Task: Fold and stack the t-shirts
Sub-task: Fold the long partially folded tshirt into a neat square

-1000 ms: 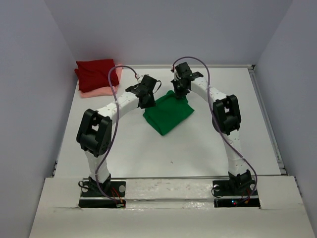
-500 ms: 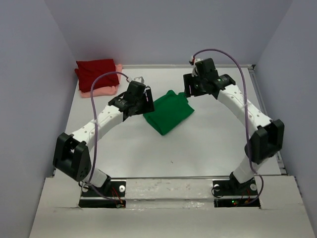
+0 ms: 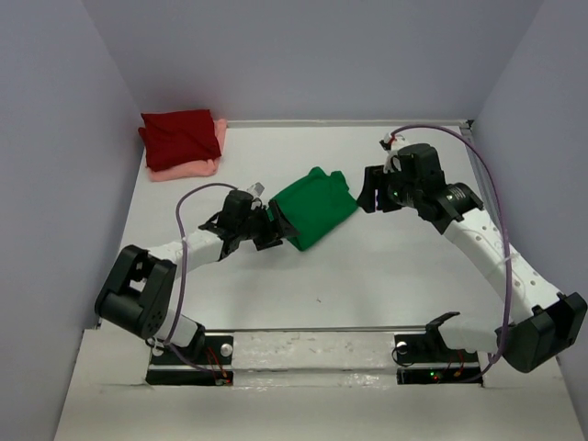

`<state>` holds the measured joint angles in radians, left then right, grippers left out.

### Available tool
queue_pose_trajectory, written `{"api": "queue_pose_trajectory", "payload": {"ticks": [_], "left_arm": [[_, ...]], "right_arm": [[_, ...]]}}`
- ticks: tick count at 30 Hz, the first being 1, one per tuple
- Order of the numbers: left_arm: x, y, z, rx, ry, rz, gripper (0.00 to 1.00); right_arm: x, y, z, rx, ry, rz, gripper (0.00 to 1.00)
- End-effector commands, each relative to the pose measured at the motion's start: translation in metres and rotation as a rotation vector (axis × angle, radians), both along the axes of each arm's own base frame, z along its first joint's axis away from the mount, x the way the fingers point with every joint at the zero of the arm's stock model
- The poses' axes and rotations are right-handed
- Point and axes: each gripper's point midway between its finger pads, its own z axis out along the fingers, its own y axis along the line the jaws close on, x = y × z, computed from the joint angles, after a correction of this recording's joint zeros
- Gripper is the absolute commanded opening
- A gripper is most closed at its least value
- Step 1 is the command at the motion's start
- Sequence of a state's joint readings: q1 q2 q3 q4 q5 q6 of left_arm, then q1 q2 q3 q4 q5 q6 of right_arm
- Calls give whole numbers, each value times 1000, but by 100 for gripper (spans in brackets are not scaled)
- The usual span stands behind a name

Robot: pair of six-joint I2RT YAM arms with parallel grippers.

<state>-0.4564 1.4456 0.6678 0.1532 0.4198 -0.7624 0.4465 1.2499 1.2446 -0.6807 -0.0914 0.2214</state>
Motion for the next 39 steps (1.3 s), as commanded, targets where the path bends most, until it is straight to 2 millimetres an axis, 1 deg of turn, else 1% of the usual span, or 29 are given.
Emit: {"api": "queue_pose_trajectory", "payload": {"ticks": [1, 3, 5, 9, 10, 13, 15, 16, 17, 18, 19, 20, 21, 22, 24, 25, 26, 28, 29, 31, 33, 37, 39], "left_arm": [[14, -26, 34, -190, -105, -51, 78], [17, -33, 34, -229, -108, -68, 79], [18, -35, 30, -237, -88, -67, 79], [22, -30, 13, -212, -25, -4, 78], [22, -27, 6, -189, -6, 16, 78], [27, -24, 3, -163, -2, 43, 78], [32, -18, 0, -102, 0, 70, 78], [32, -7, -9, -29, 16, 93, 79], [38, -6, -3, -7, -1, 104, 79], [39, -1, -3, 21, 0, 119, 79], [36, 5, -6, 56, 17, 131, 79], [40, 13, -8, 96, 12, 167, 79], [43, 16, -5, 115, 5, 175, 79], [42, 19, -8, 138, 19, 181, 79], [48, 23, -10, 159, 14, 197, 79], [50, 23, -17, 172, 25, 197, 79], [54, 22, -16, 167, 22, 197, 79], [59, 20, -22, 163, 34, 189, 79], [58, 17, -32, 161, 64, 177, 79], [61, 10, -39, 128, 76, 164, 79], [62, 6, -44, 112, 86, 161, 79], [64, -10, -54, 31, 116, 129, 79], [65, -12, -58, 20, 126, 127, 78]], "right_arm": [[-4, 8, 6, 52, -24, 21, 62], [-7, 7, 11, 60, -38, 20, 62], [-6, 3, 14, 52, -55, 6, 62], [-6, 2, 31, 58, -103, 14, 62], [-5, 2, 32, 60, -106, 14, 62], [-4, 4, 33, 62, -105, 22, 62], [-2, 4, 29, 52, -98, 19, 62], [-1, 4, 28, 49, -96, 16, 62], [1, 2, 27, 42, -96, 6, 62], [1, 3, 25, 42, -91, 8, 62], [2, 4, 26, 43, -90, 11, 62], [2, 4, 26, 45, -91, 10, 62], [2, 5, 29, 51, -97, 11, 62], [3, 7, 30, 57, -102, 18, 62], [3, 8, 32, 68, -105, 20, 62], [3, 10, 34, 73, -111, 28, 62], [2, 11, 34, 80, -108, 34, 62], [3, 11, 36, 81, -112, 31, 62], [3, 10, 37, 79, -118, 26, 62], [2, 7, 40, 77, -128, 20, 62], [0, 4, 46, 78, -148, 12, 62], [0, 1, 50, 72, -160, -1, 63], [-1, 0, 53, 74, -166, -3, 63]]}}
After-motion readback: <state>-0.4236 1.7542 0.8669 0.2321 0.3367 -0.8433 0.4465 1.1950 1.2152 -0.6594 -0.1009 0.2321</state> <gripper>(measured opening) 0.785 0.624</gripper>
